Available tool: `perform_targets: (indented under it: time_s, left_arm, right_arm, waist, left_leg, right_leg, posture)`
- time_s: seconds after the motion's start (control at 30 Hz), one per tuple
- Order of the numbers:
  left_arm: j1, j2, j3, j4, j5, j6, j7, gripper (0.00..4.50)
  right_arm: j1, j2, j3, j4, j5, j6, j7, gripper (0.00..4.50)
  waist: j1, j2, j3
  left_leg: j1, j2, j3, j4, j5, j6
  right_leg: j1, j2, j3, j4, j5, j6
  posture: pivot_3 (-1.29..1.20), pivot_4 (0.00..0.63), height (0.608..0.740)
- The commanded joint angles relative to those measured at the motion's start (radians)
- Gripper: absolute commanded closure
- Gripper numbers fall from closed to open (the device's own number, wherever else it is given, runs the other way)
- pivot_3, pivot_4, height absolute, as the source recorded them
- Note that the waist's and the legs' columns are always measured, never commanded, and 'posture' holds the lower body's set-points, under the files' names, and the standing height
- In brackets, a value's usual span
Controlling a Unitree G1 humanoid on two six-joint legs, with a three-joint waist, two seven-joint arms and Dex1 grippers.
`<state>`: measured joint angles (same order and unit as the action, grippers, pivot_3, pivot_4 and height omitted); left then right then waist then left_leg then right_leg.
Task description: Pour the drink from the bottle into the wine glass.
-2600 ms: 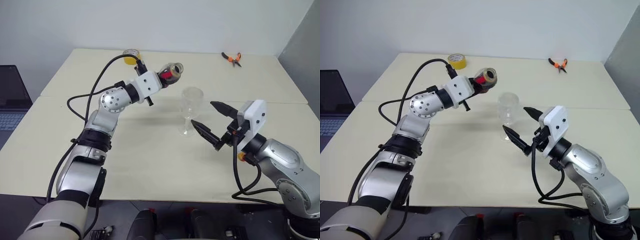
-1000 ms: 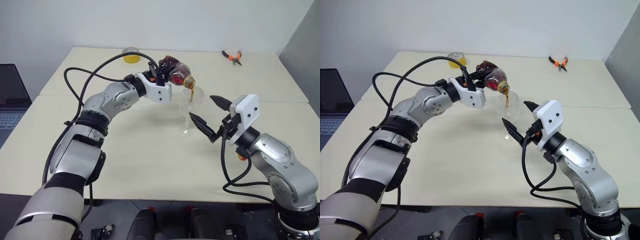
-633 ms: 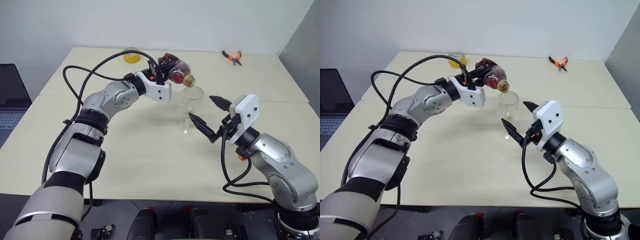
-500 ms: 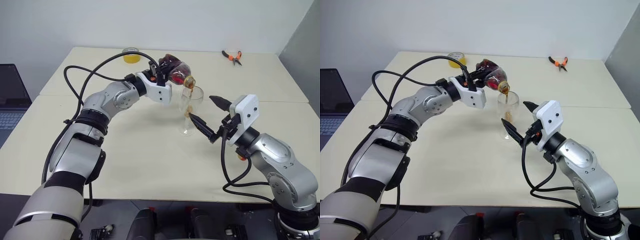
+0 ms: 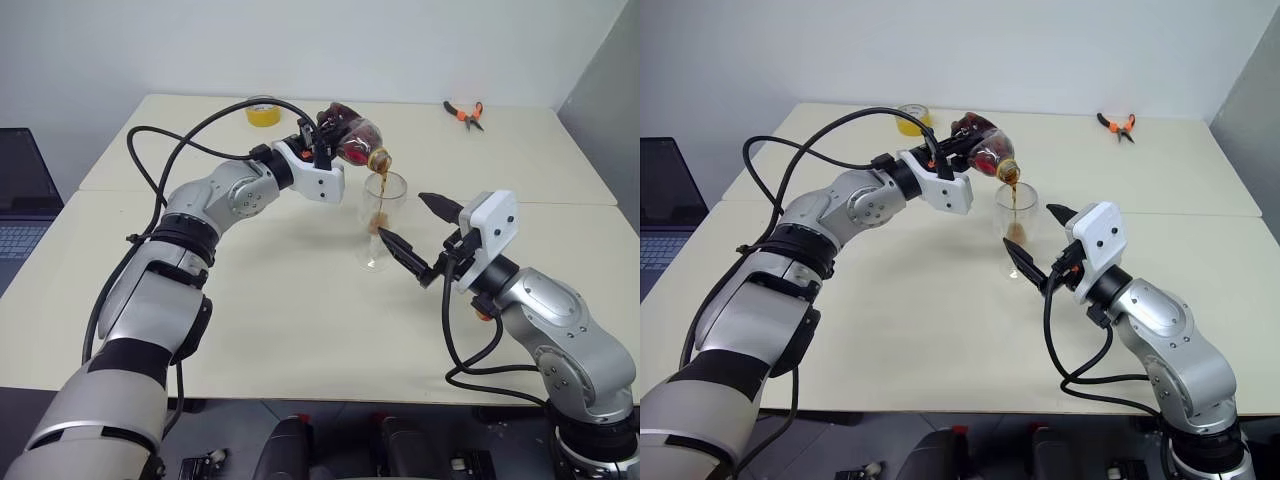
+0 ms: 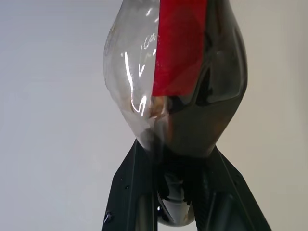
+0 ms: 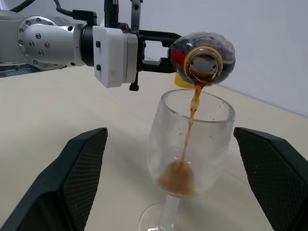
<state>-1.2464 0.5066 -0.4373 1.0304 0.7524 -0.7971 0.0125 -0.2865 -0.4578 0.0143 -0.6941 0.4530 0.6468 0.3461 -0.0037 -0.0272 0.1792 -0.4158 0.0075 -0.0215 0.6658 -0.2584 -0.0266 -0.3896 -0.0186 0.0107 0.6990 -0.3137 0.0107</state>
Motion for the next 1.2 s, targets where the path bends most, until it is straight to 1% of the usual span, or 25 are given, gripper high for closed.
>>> perform_targets:
  time_s: [0.03, 1.2]
  left_arm:
    - [-0.053, 0.013, 0.007, -0.017, -0.004, -0.009, 0.039, 3.99]
    - [-0.069, 0.028, -0.019, -0.002, 0.011, -0.013, 0.076, 3.99]
  right_arm:
    - [0.001, 0.004, -0.012, -0.040, 0.002, -0.009, -0.002, 0.00]
    - [0.007, 0.009, -0.009, -0.043, 0.006, -0.006, 0.000, 0.00]
  waist:
    - [0.000, 0.000, 0.000]
    - [0.000, 0.000, 0.000]
  left_leg:
    - [0.000, 0.000, 0.000, 0.000, 0.000, 0.000]
    - [0.000, 0.000, 0.000, 0.001, 0.000, 0.000]
  right_leg:
    - [0.000, 0.000, 0.000, 0.000, 0.000, 0.000]
    - [0.000, 0.000, 0.000, 0.001, 0.000, 0.000]
  posture:
    - [0.00, 0.150, 0.740]
    - [0.00, 0.150, 0.740]
